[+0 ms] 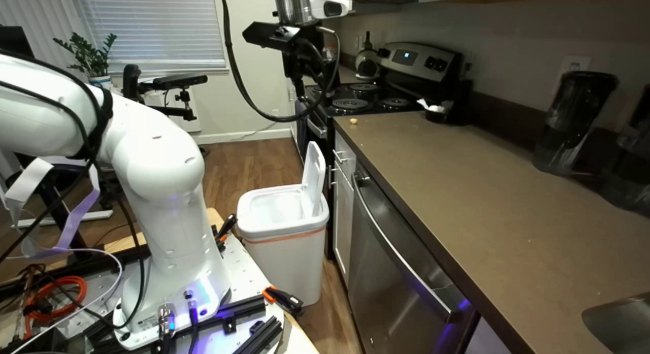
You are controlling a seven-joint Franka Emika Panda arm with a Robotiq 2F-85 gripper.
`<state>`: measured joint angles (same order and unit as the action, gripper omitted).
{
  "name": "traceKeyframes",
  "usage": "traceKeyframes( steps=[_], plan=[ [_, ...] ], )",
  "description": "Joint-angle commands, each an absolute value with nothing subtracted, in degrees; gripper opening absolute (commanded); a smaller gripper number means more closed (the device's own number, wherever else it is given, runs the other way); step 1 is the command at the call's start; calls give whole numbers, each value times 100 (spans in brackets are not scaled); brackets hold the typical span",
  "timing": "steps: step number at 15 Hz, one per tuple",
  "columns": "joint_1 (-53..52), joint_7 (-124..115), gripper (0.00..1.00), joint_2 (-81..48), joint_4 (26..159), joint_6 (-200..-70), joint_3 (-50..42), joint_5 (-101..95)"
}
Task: Throw the clove of garlic in the bin
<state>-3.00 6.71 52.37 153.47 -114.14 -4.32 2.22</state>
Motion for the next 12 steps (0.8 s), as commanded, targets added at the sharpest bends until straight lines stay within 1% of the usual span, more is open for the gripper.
traceKeyframes(
  steps=[1,6,12],
  plan=[
    [-516,783,100,4670,14971,-11689,-232,280],
    [-843,875,100,3666,14245,-12101,-6,258],
    [-909,952,100,1854,12811,-12140,141,206]
  ],
)
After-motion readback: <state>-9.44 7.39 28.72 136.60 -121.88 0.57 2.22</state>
